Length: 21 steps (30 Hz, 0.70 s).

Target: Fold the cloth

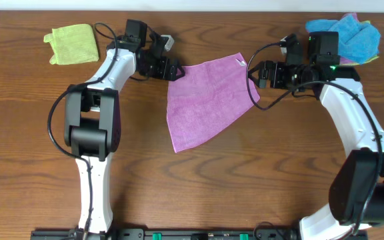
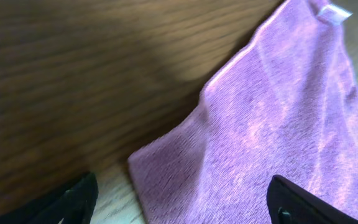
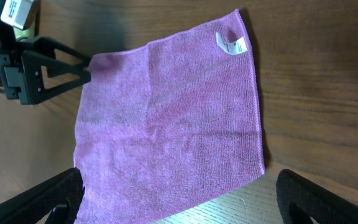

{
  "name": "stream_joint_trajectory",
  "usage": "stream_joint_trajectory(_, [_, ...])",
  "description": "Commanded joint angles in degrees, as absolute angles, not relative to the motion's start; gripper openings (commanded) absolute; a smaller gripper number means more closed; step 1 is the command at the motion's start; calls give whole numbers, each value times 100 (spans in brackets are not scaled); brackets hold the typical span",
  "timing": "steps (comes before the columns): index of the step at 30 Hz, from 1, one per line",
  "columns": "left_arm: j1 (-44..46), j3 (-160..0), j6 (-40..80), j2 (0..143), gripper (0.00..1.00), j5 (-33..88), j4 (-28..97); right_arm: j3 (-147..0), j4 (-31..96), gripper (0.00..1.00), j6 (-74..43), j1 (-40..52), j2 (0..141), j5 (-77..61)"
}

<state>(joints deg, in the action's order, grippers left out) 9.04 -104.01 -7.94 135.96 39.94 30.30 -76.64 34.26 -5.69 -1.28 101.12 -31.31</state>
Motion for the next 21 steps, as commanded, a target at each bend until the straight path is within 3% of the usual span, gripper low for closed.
stream_joint_trajectory(1, [906,-10328,-801,14018,90,4362,2958,-7682,3424,99,-639,-141,10112,-3197])
stream_joint_trajectory(21, [904,-10328,-725,14022,91,5489,2864,-7682,3424,99,-637,-143,10112,-3197])
